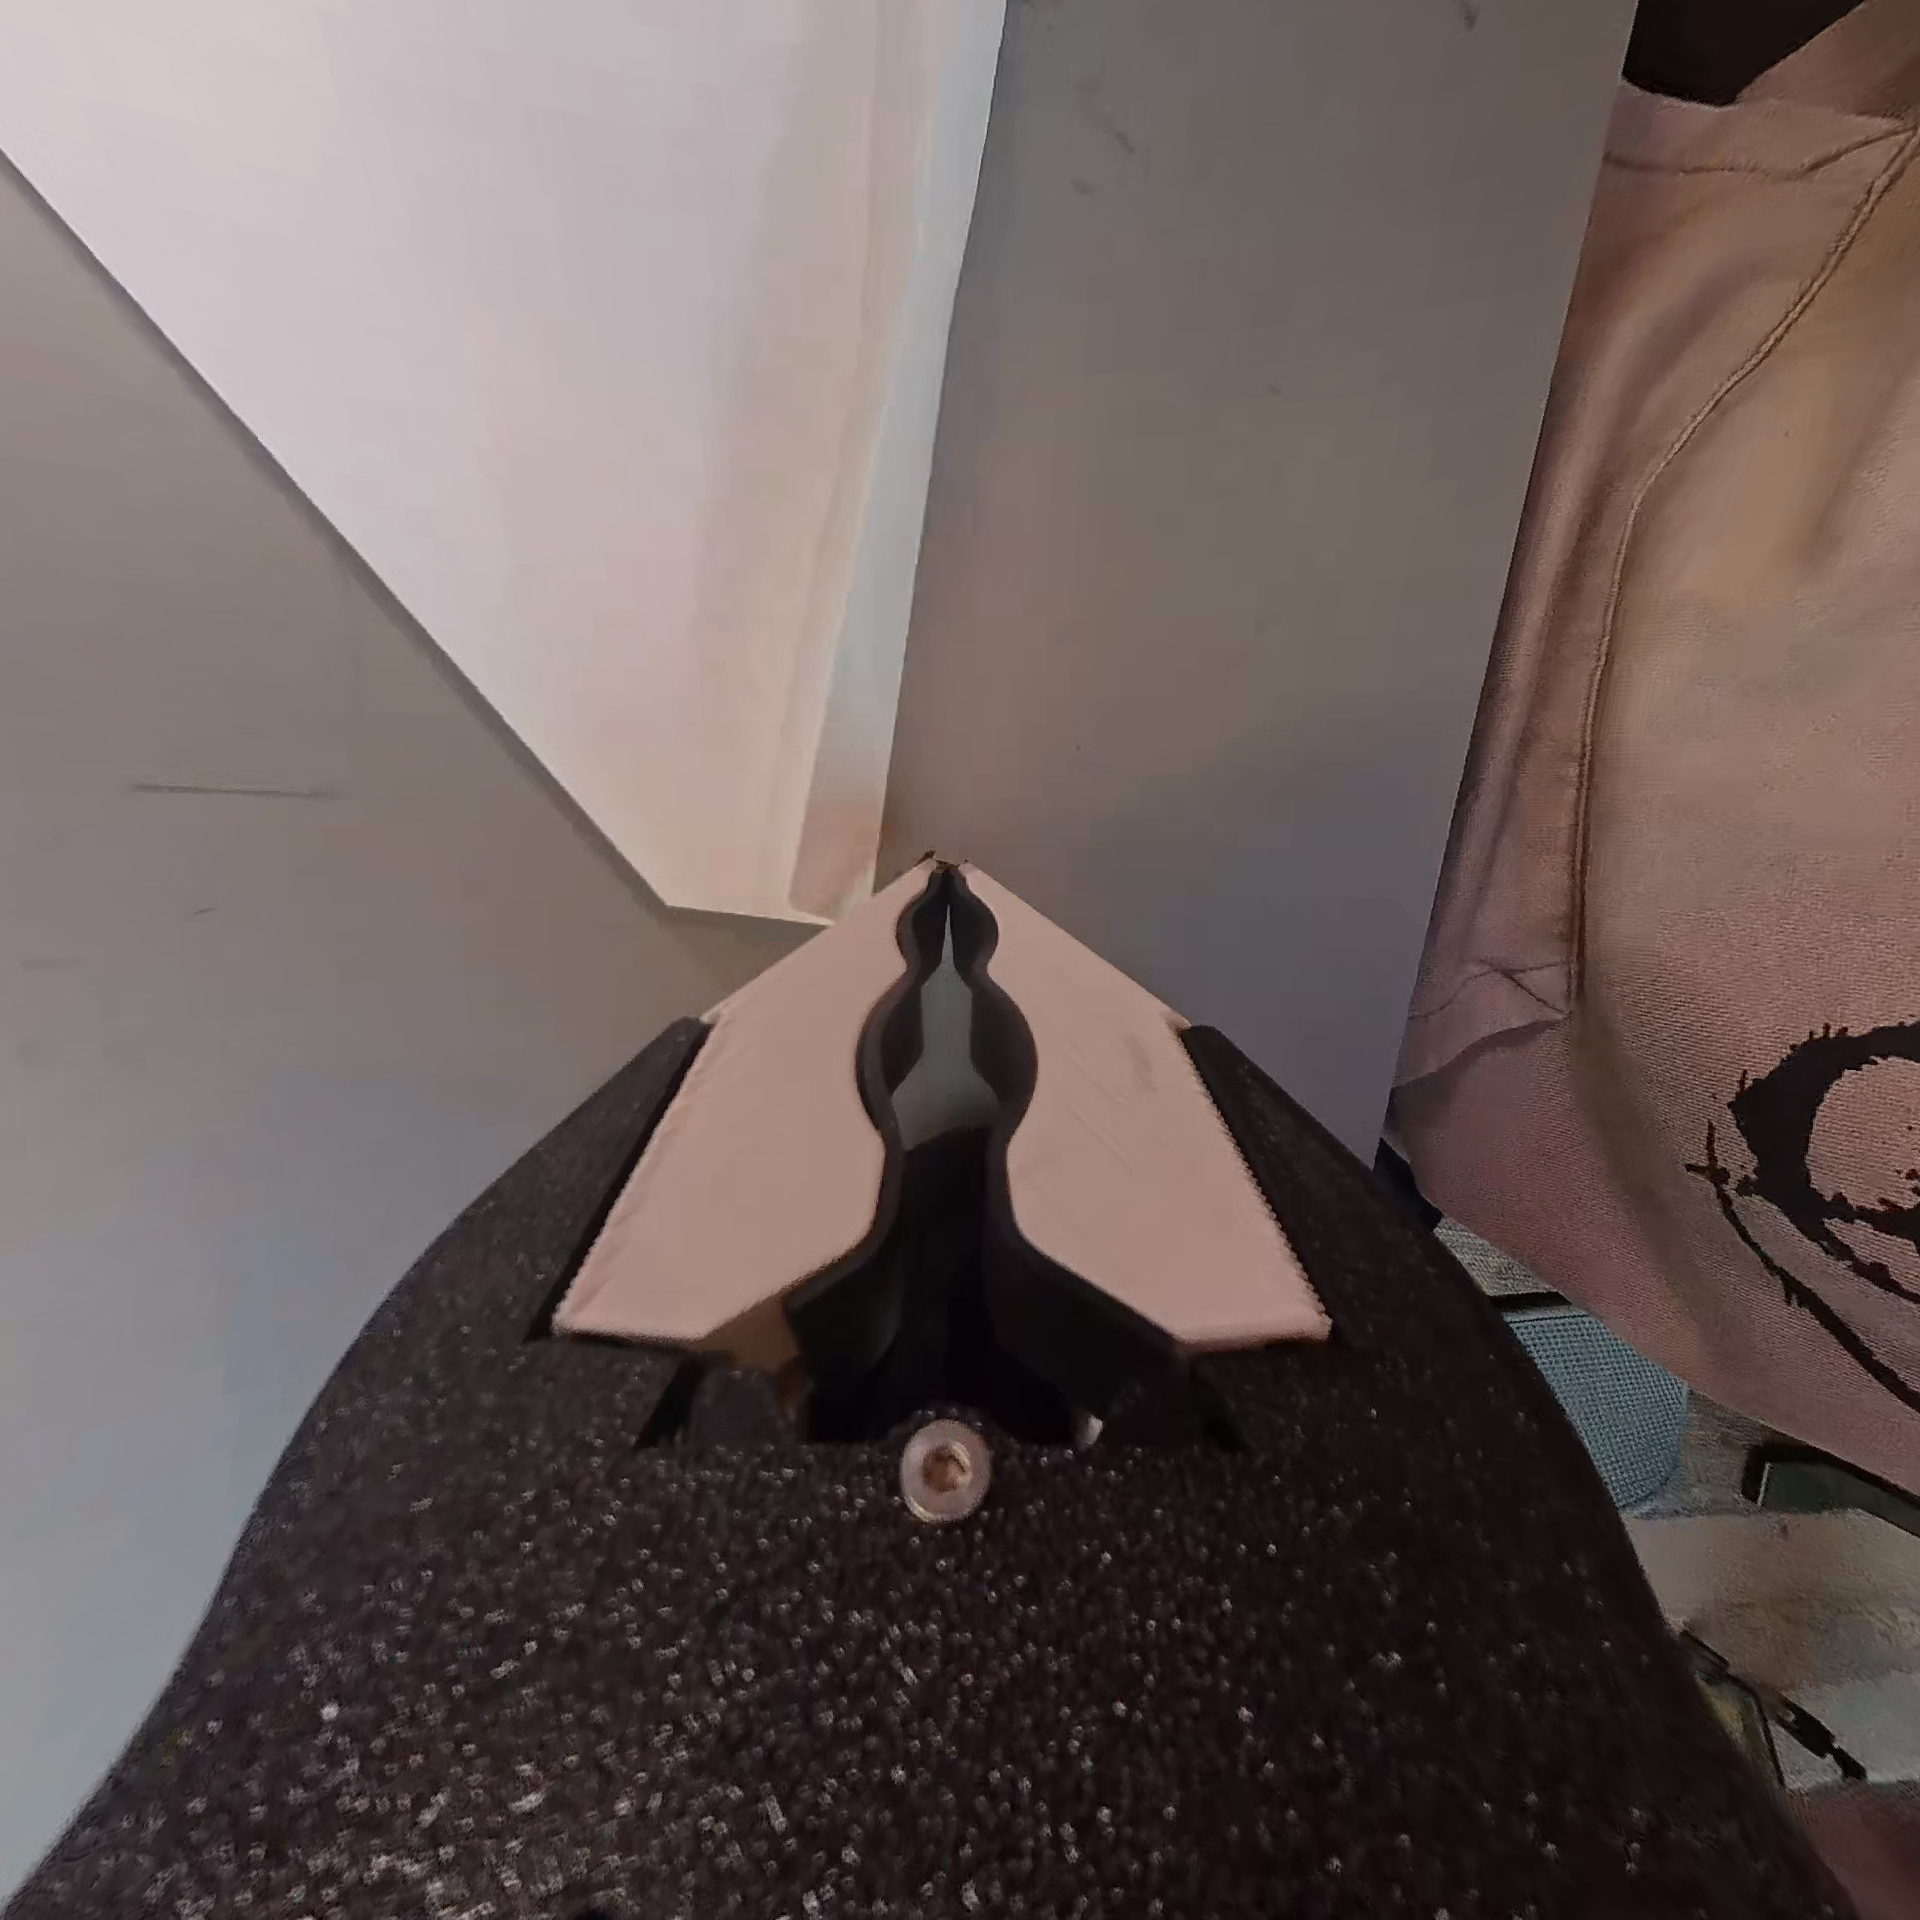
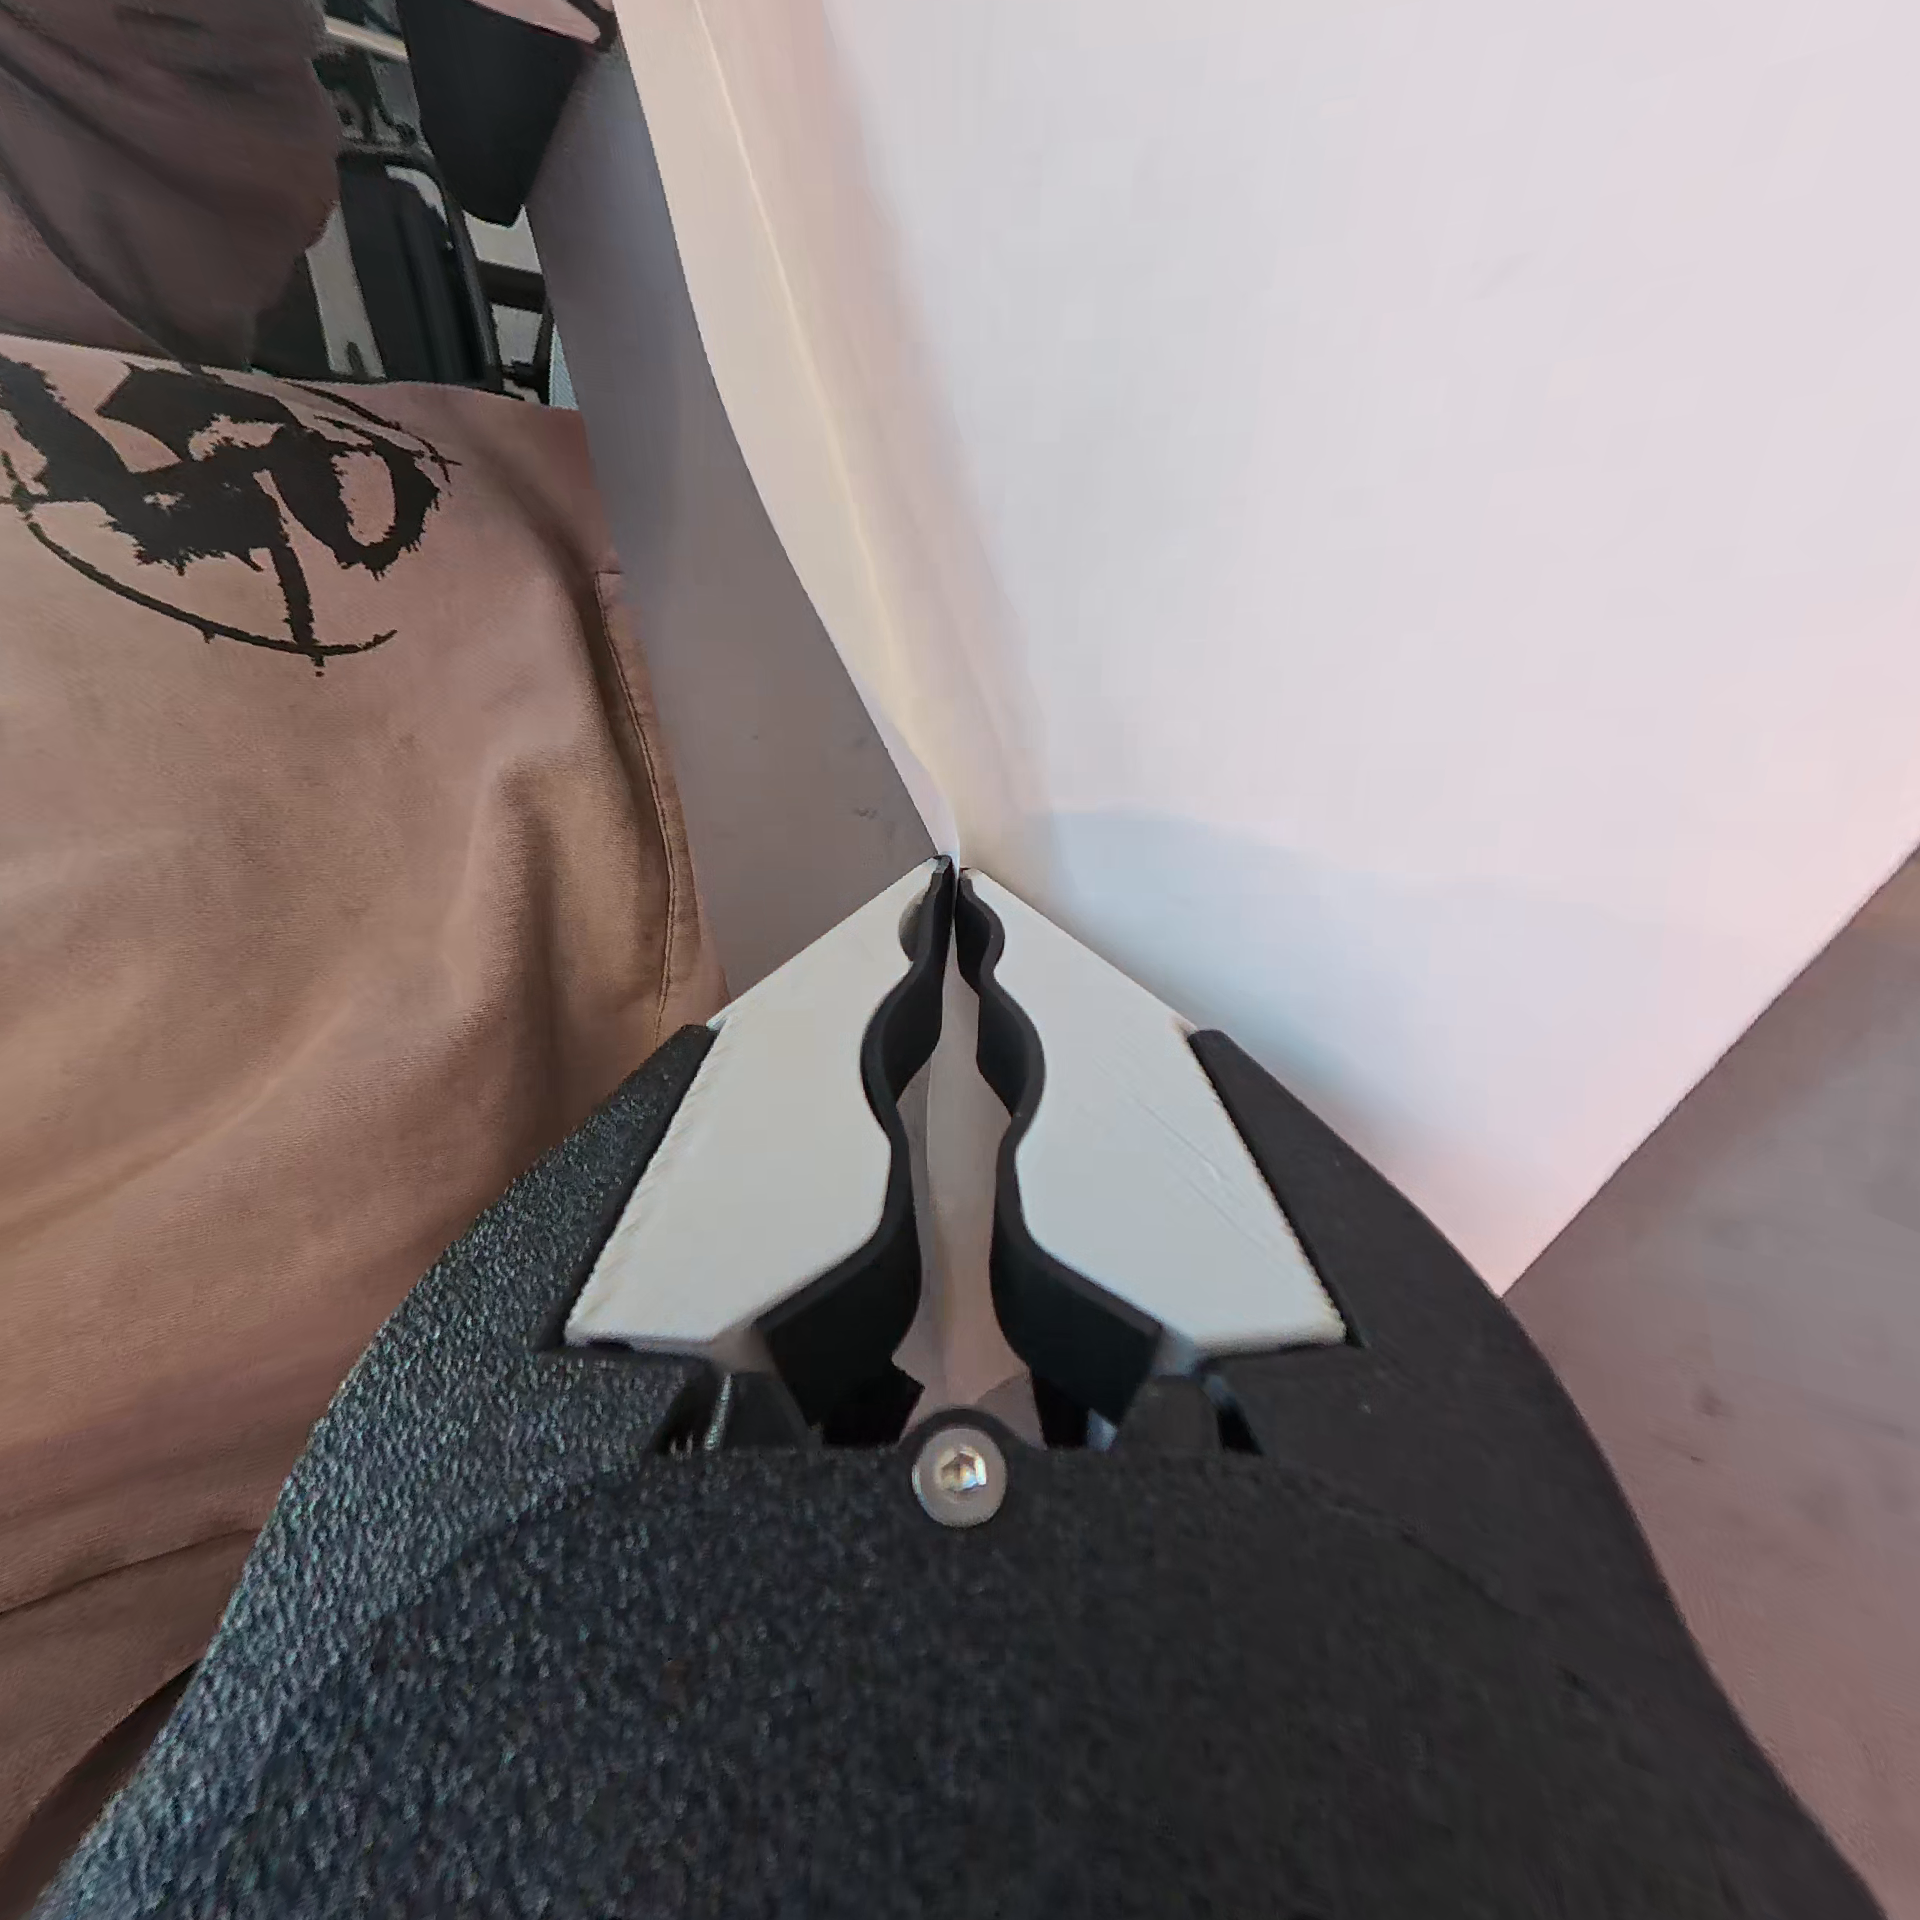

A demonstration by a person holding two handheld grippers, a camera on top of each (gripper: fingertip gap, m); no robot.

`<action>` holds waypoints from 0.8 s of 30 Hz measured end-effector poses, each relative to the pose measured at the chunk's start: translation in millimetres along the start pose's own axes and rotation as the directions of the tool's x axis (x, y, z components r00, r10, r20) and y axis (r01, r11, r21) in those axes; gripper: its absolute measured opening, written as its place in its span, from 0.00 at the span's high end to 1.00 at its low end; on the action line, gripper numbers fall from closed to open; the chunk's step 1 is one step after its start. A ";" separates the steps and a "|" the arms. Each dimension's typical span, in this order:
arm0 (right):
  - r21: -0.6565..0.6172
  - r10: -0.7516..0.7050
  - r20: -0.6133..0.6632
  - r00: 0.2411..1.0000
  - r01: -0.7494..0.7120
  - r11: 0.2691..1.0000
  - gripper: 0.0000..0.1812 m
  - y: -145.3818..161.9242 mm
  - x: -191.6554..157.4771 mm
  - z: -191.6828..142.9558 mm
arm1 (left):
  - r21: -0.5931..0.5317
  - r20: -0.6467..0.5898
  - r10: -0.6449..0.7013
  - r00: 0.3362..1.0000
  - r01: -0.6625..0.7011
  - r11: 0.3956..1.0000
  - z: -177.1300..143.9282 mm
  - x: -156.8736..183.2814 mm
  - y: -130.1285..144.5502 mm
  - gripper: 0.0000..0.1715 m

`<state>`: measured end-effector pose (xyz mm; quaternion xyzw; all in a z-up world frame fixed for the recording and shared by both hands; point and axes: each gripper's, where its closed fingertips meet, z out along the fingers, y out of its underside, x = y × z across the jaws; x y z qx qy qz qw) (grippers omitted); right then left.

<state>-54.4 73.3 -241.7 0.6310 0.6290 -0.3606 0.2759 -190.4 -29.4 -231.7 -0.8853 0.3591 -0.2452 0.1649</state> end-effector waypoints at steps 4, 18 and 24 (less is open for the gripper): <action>-0.005 0.023 0.034 0.999 -0.023 1.000 1.00 -0.6 0.0 -0.2 | 0.145 0.016 0.021 1.000 -0.024 0.989 -16.5 12.2 -43.3 1.00; 0.067 -0.039 -0.012 0.999 0.039 0.997 0.98 -5.9 5.3 -11.2 | 0.028 0.248 0.141 0.958 -0.153 0.988 46.7 -29.8 -72.2 1.00; 0.124 -0.307 -0.514 0.801 0.423 0.898 0.85 -31.7 21.5 -48.2 | 0.038 0.277 0.160 0.947 -0.177 0.983 47.3 -30.6 -73.6 1.00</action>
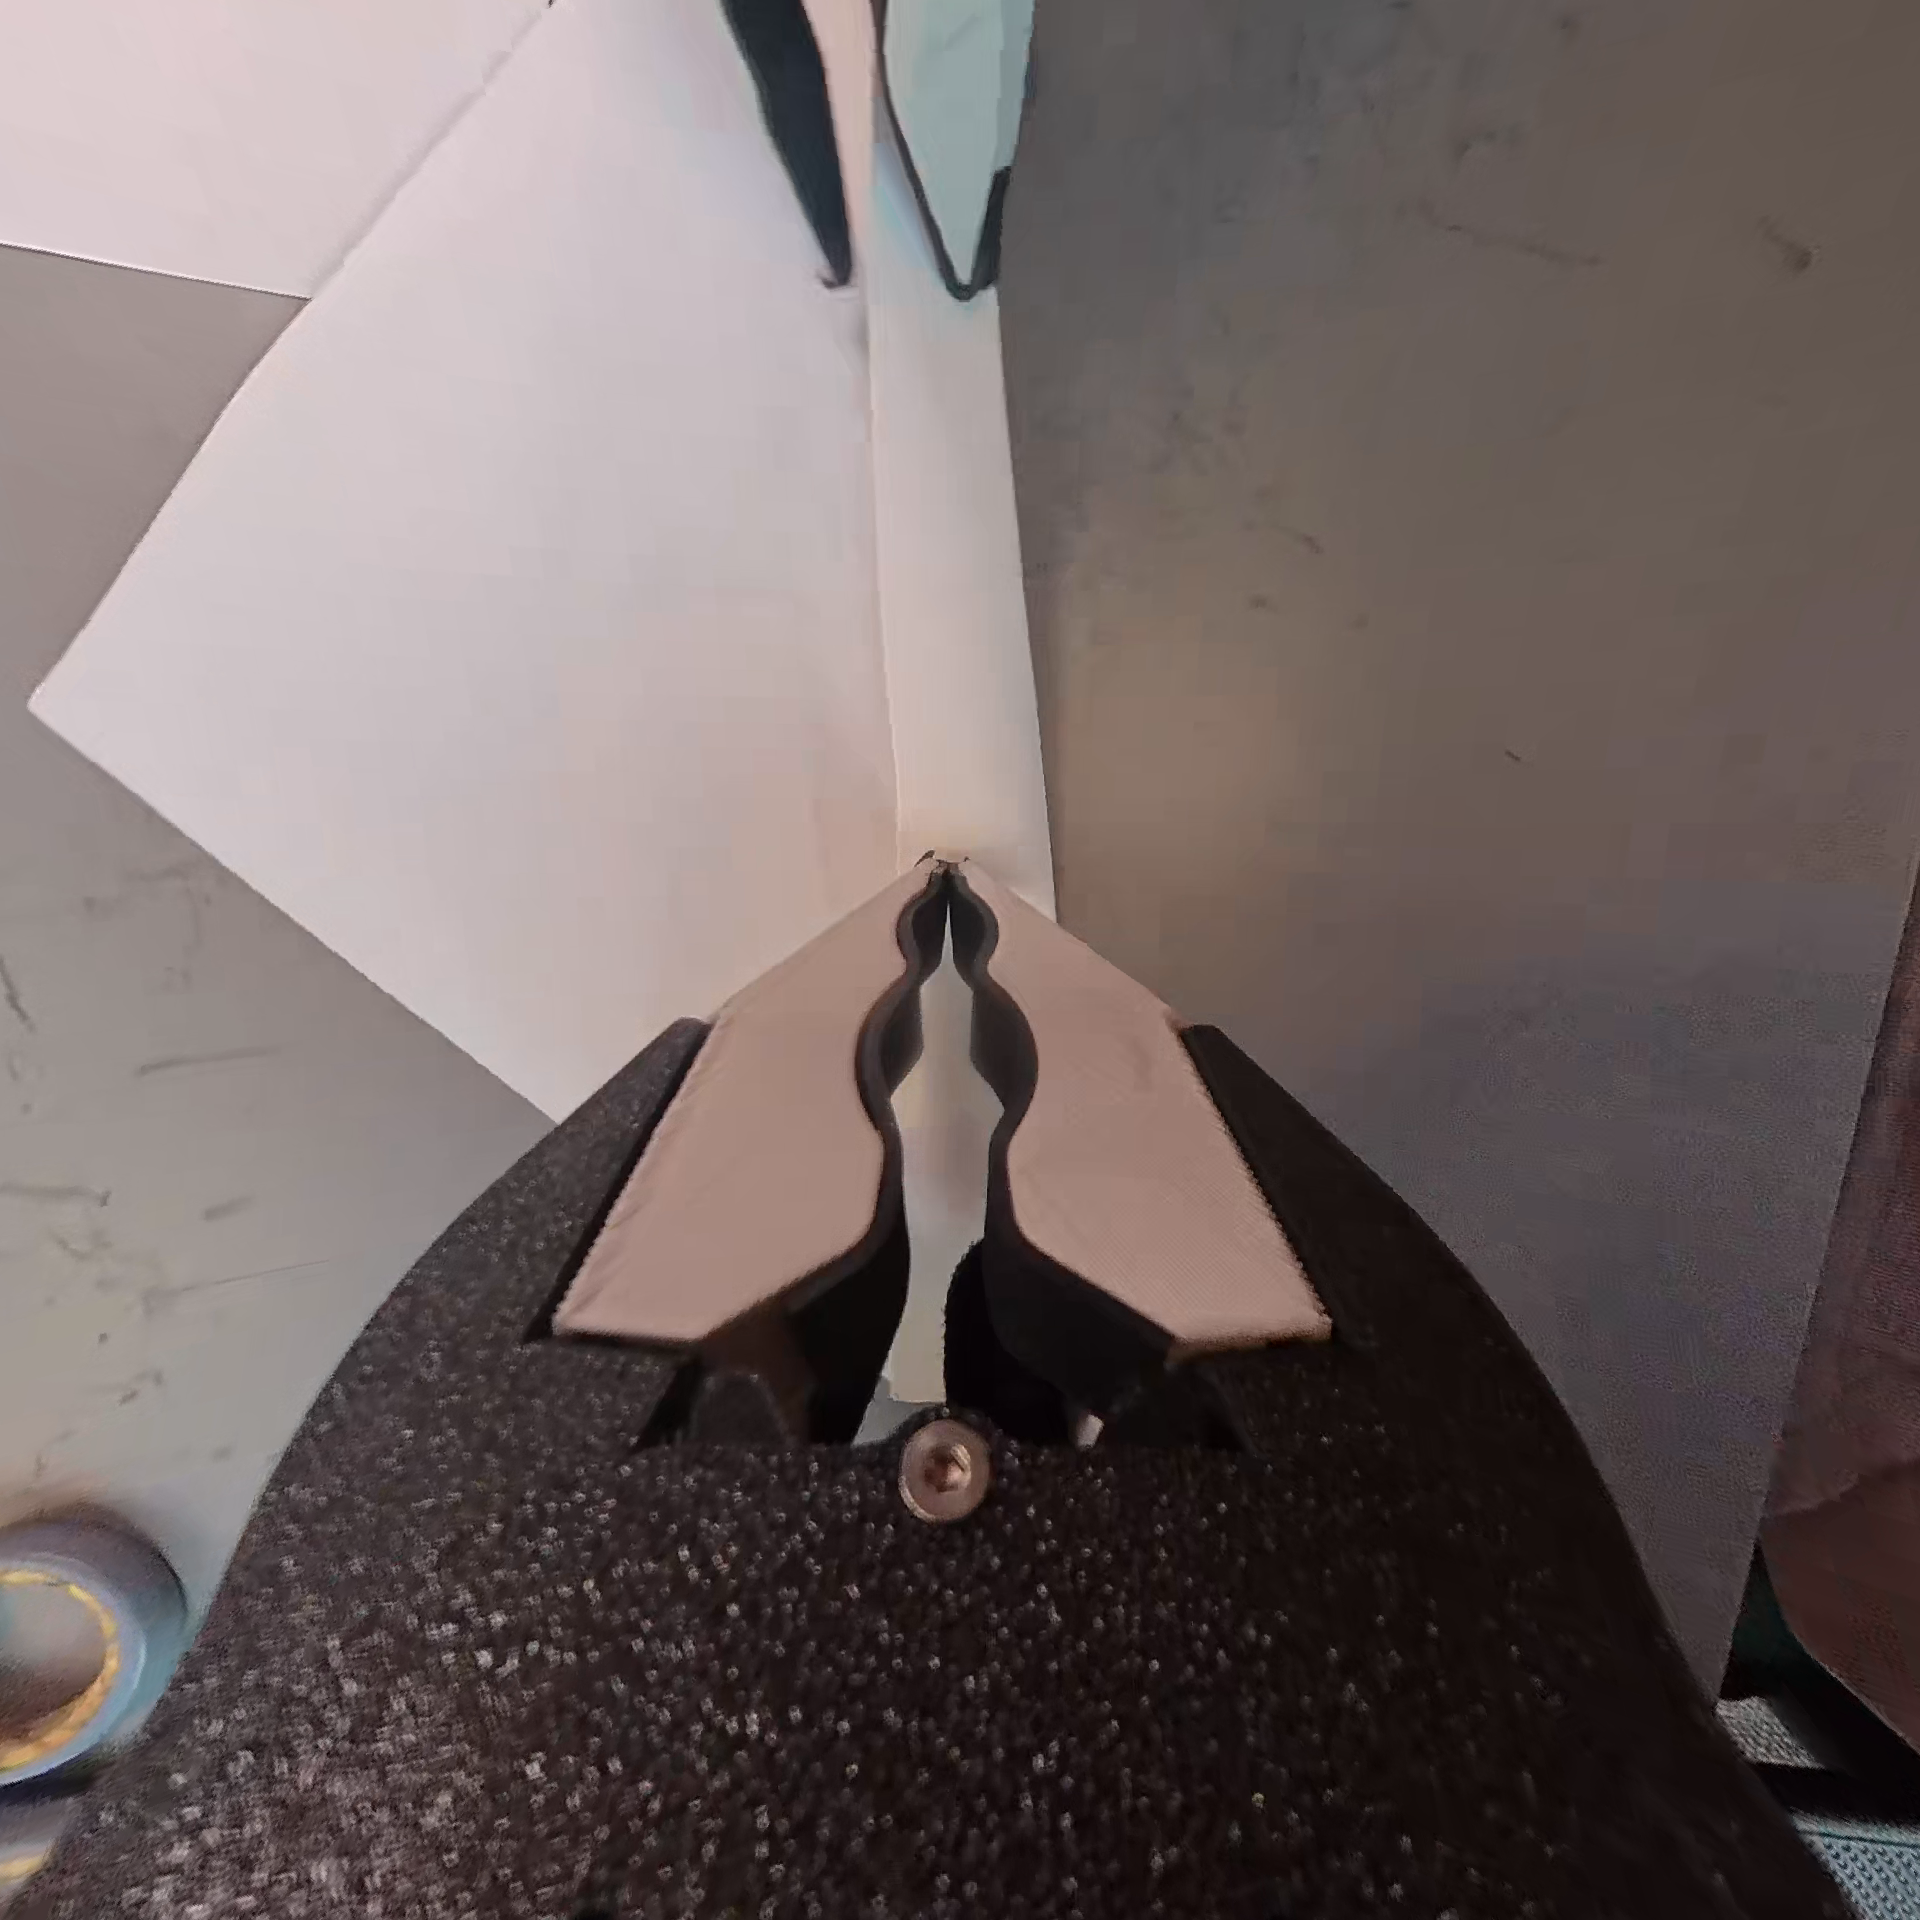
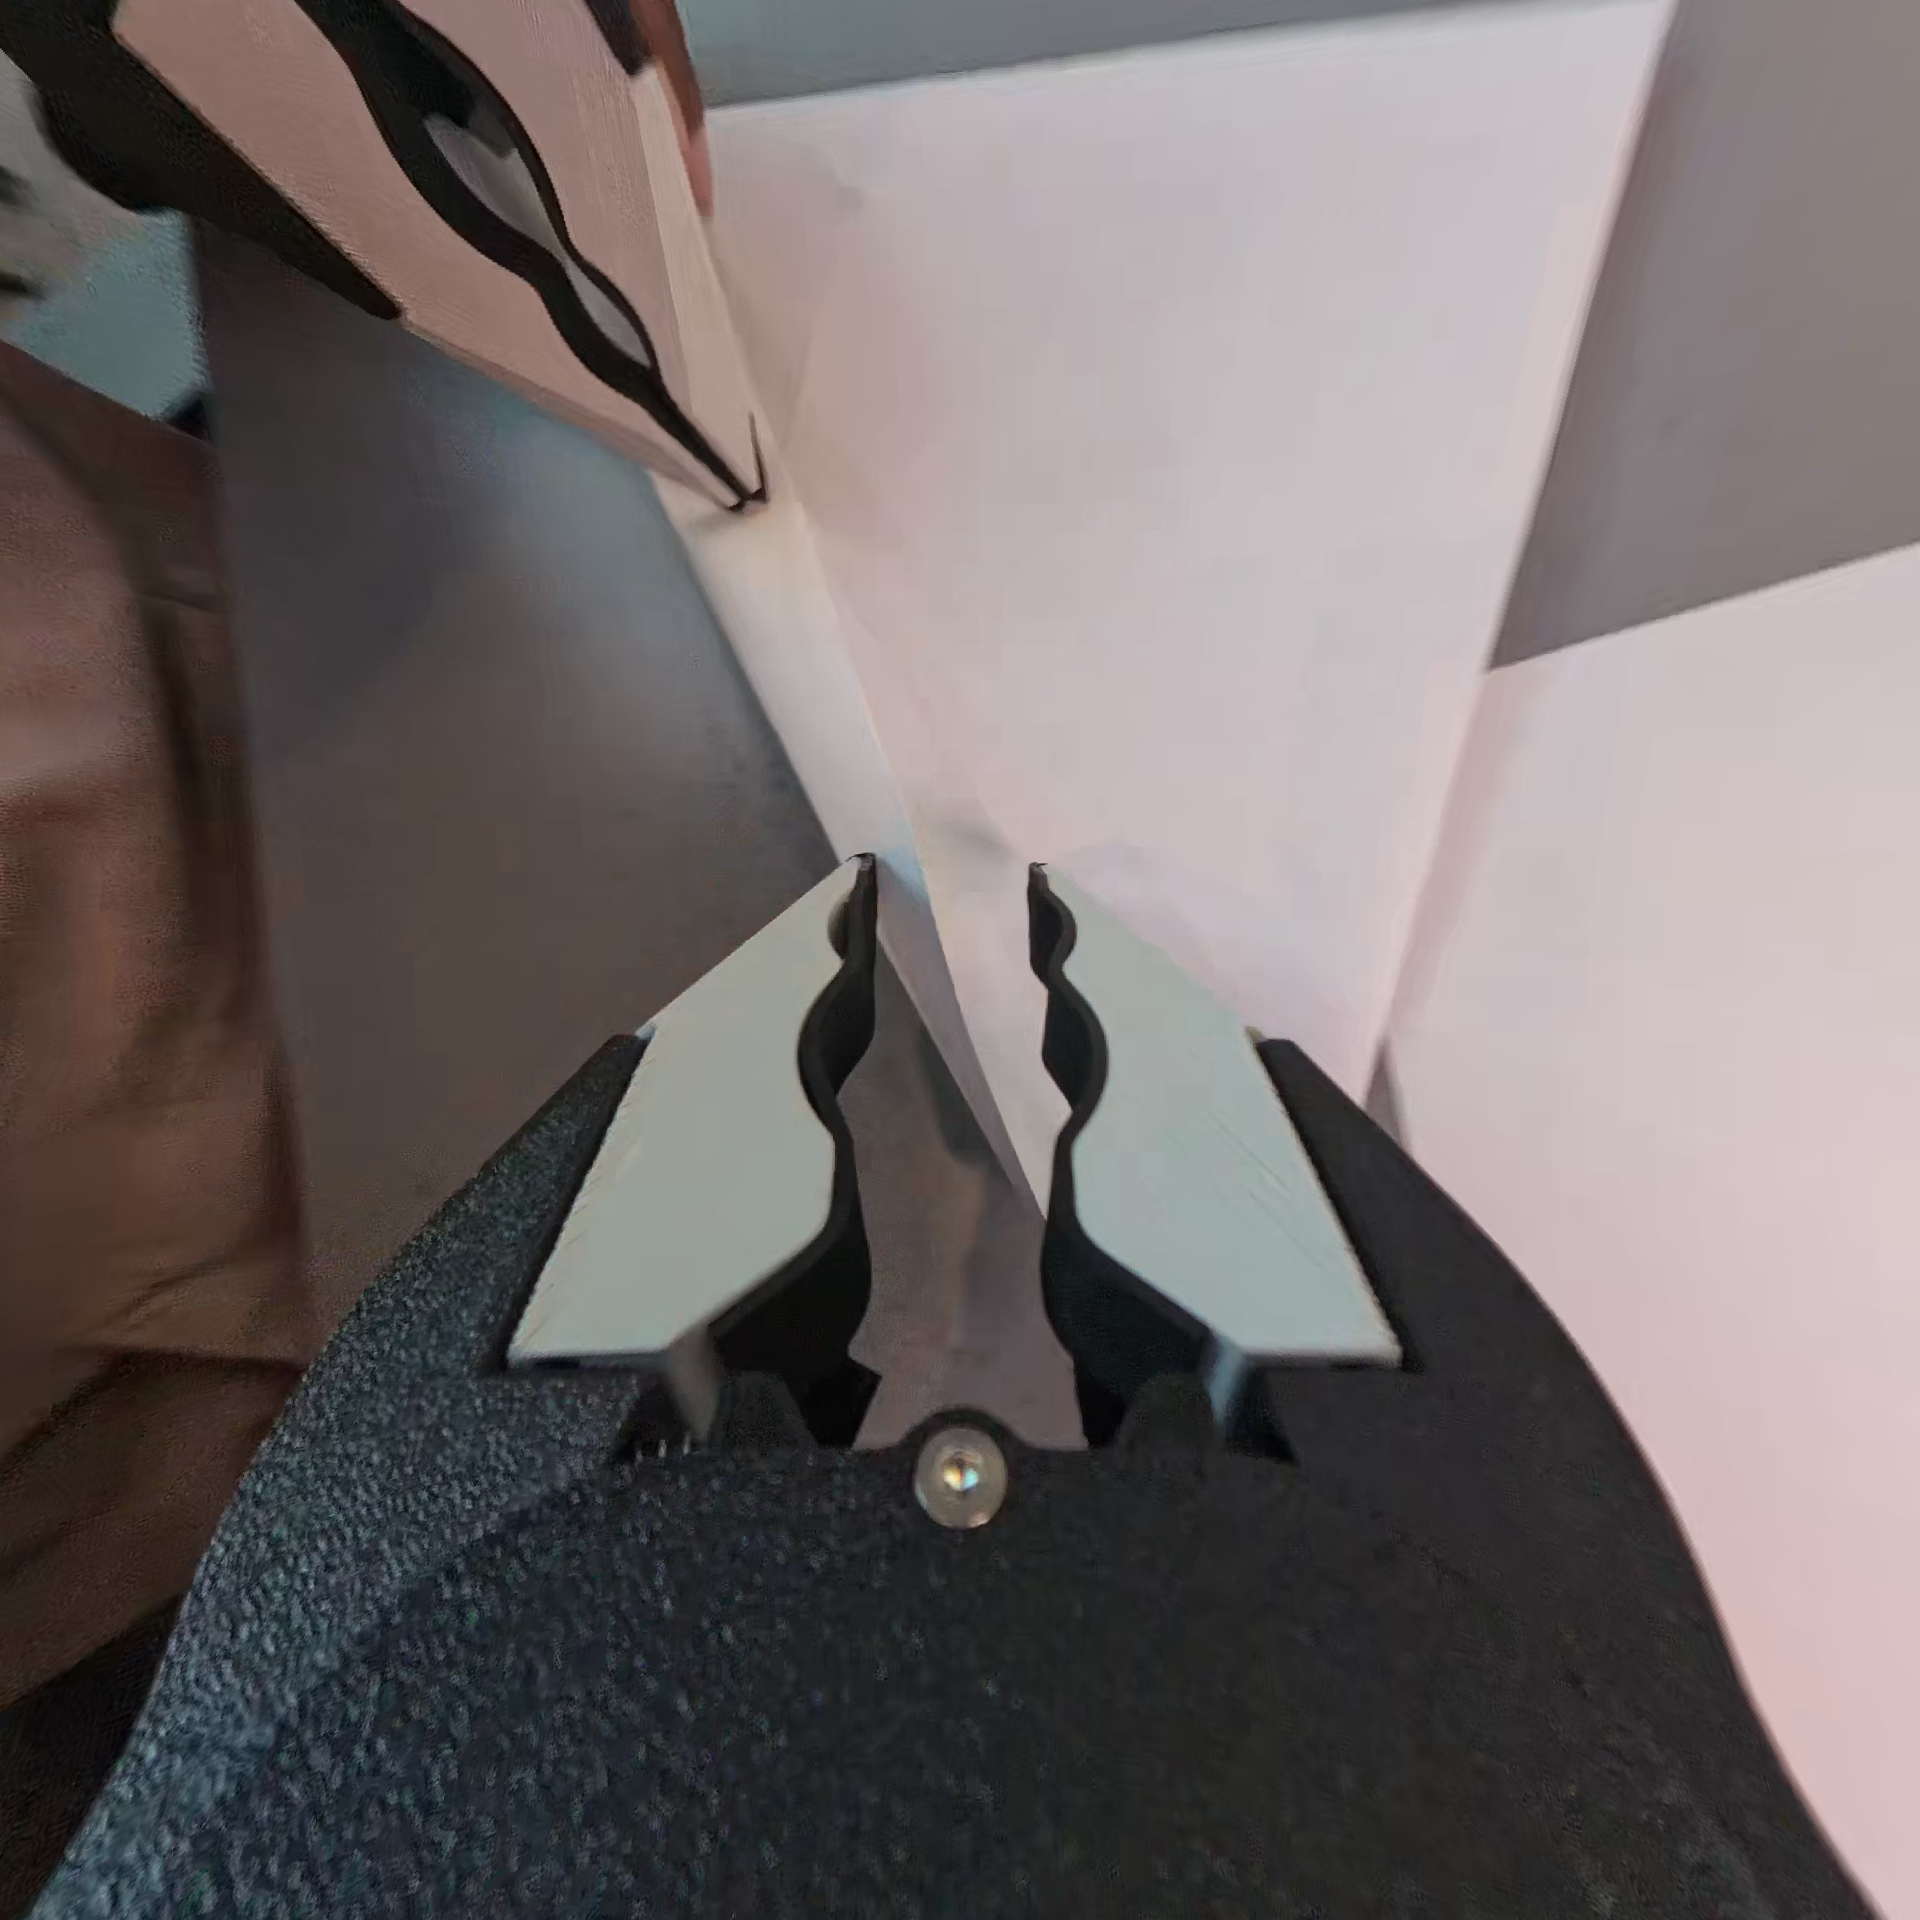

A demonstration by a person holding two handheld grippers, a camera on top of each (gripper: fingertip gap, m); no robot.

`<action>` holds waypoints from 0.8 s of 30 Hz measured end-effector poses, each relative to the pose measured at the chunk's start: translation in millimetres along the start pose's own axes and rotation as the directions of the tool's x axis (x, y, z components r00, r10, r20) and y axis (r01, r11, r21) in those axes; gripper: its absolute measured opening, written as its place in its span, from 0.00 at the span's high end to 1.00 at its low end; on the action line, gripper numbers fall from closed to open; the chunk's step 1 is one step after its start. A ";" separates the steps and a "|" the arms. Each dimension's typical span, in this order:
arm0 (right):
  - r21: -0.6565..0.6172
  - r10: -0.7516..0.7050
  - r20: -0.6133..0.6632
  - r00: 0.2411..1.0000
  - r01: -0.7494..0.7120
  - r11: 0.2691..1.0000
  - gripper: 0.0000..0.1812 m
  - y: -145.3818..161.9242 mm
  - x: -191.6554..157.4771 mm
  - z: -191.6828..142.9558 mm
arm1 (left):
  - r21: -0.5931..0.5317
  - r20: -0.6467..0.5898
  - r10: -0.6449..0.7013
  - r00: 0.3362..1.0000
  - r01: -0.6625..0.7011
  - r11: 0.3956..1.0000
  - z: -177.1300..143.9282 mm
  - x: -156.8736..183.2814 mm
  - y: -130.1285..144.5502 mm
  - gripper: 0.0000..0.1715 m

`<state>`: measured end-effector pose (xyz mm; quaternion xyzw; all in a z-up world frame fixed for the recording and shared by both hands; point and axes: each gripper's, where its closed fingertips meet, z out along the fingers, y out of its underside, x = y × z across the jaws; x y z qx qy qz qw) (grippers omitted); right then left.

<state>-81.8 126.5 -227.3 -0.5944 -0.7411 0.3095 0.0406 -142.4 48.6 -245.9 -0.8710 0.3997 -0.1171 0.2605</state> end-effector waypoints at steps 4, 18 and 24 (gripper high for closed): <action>0.168 -0.260 -0.420 0.870 0.356 0.919 0.86 -50.8 -13.3 -45.3 | 0.024 -0.003 -0.010 1.000 0.010 1.000 0.5 0.0 -1.0 1.00; 0.030 -0.347 -0.501 0.793 0.417 0.908 0.98 -25.4 -38.0 44.3 | 0.067 -0.027 -0.013 1.000 0.014 0.998 0.3 1.6 -1.6 1.00; 0.051 -0.230 -0.389 0.892 0.271 0.961 1.00 -25.3 -36.7 48.6 | 0.066 -0.035 -0.013 0.999 0.015 0.998 -2.9 2.4 1.7 1.00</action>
